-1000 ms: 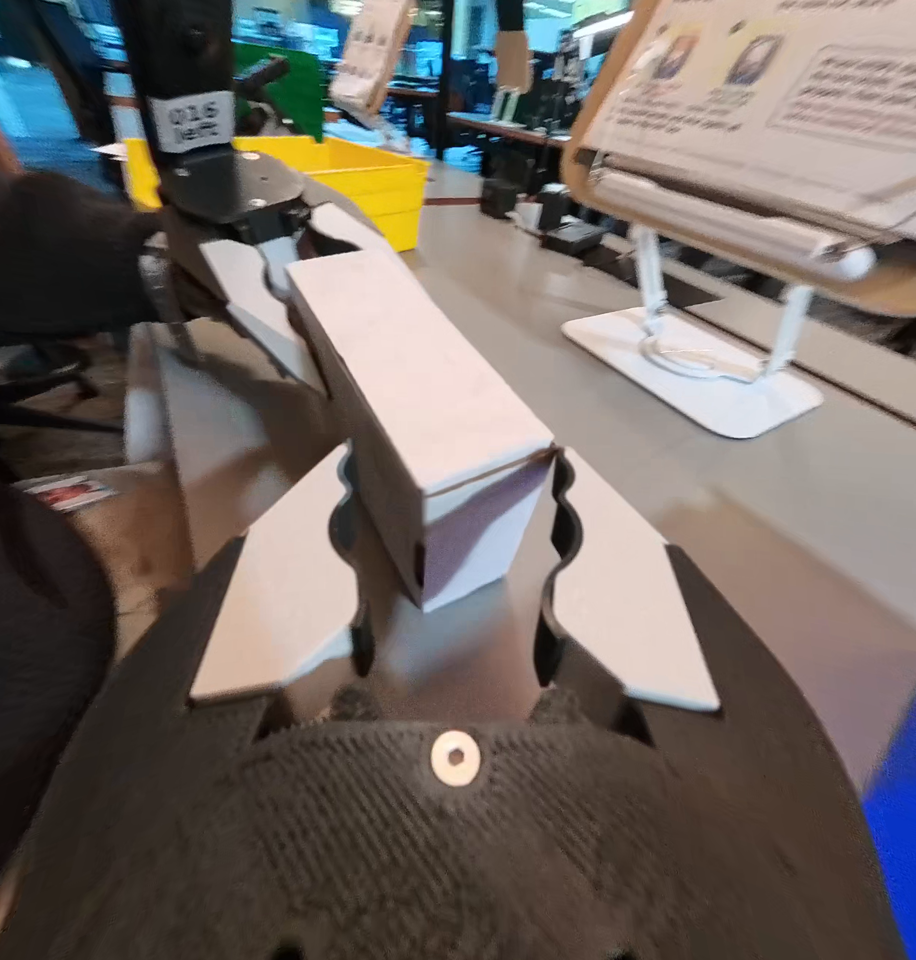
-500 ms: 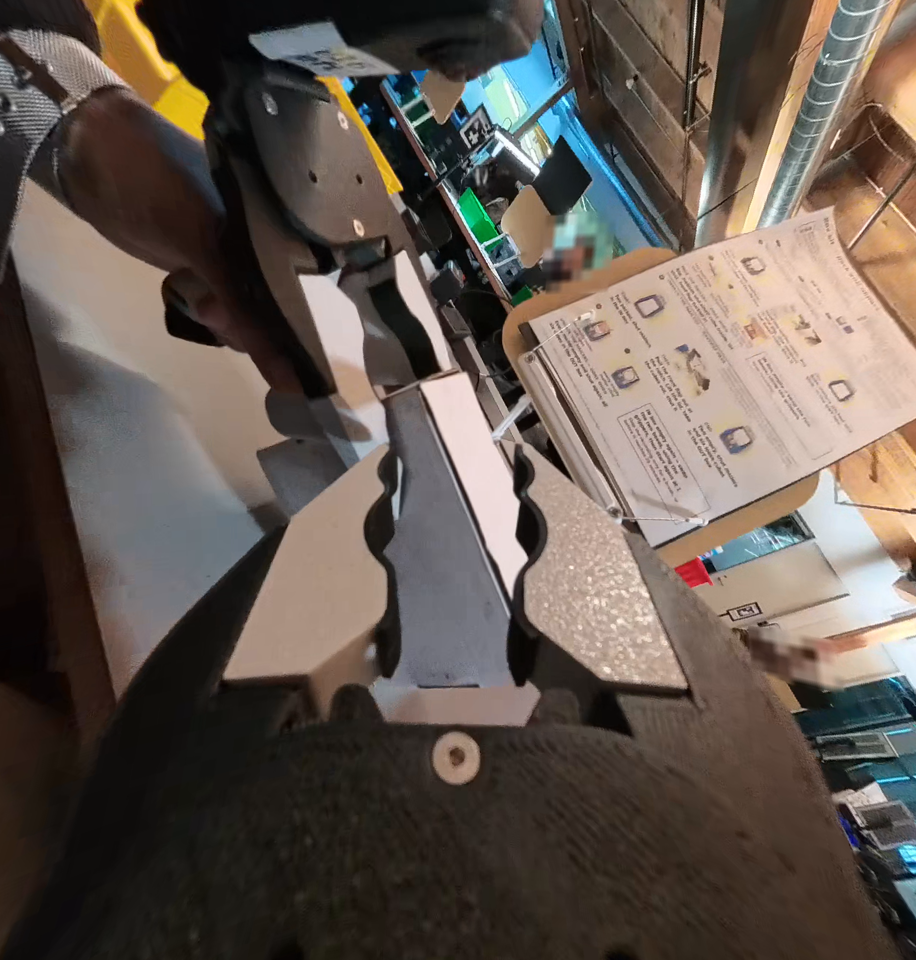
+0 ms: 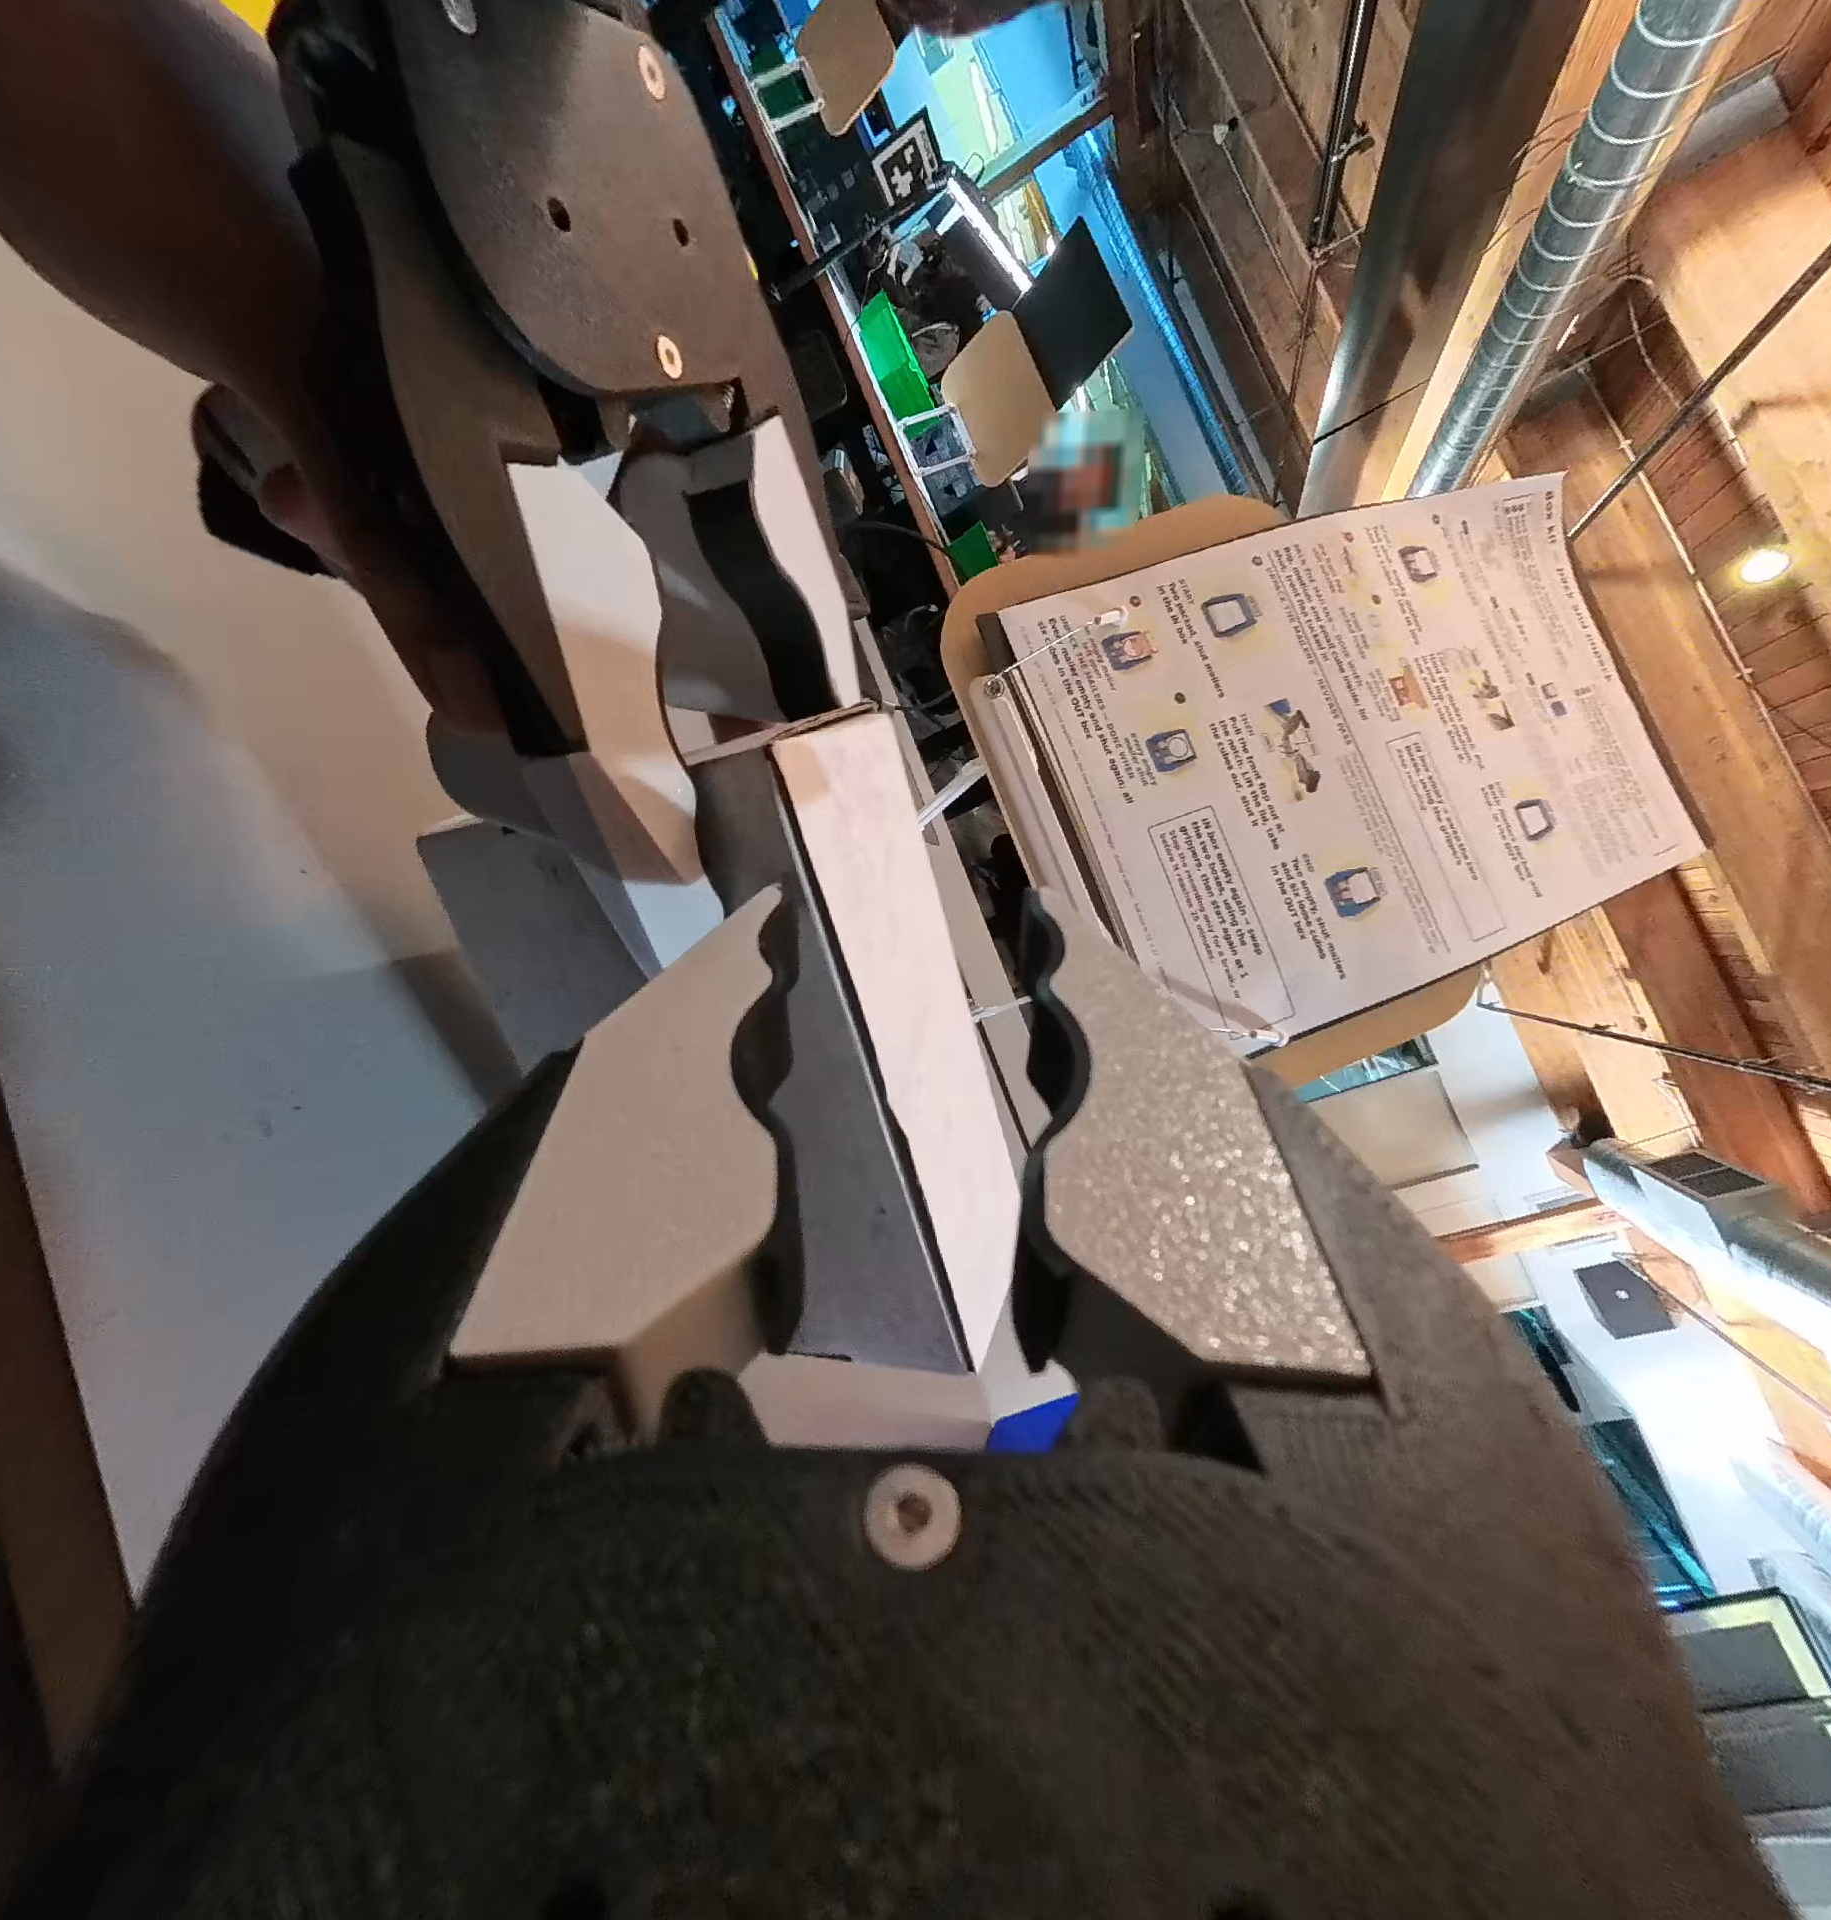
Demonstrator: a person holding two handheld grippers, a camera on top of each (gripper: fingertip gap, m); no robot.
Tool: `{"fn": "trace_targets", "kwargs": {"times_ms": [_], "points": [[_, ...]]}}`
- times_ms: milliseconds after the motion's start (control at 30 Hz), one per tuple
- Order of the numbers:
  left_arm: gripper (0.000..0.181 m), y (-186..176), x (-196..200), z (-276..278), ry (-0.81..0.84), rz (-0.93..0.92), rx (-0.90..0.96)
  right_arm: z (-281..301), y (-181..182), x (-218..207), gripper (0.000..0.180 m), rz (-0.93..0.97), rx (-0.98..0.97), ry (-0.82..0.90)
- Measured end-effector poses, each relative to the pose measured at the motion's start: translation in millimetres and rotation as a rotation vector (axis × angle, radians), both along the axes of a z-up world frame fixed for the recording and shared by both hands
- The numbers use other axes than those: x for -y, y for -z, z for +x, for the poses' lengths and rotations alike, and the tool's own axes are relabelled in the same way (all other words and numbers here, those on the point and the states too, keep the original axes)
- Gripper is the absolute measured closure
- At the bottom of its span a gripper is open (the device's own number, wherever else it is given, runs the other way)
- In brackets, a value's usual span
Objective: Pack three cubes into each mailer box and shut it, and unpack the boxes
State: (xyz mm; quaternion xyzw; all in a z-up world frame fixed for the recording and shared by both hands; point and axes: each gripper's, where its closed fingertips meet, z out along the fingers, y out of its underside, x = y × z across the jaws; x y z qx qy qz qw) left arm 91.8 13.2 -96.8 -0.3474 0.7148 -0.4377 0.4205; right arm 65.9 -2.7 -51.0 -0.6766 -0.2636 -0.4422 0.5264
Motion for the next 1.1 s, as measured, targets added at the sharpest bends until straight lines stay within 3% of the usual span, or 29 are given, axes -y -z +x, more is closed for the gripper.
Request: {"fn": "trace_targets", "kwargs": {"times_ms": [433, 600, 833, 1000, 1100], "points": [[0.114, -1, -1, 0, 0.005, 0.013, 0.012, 13, -5, 7, 0.134, 0.02, -0.023, 0.023], [0.114, -4, 0, -1, 0.009, 0.025, 0.021, 9, -5, 9, 0.137, 0.029, 0.072, 0.01], [0.115, -4, -2, -1, -0.016, 0.164, 0.055, 10, -3, 10, 0.13, 0.02, 0.033, 0.02], [0.116, -5, -2, -1, -0.024, 0.122, 0.037, 9, -2, 9, 0.139, 0.01, 0.12, 0.054], [0.116, -3, 0, -2, -0.019, 0.084, 0.01, 8, 0, 9, 0.153, -0.002, 0.16, 0.067]]}}
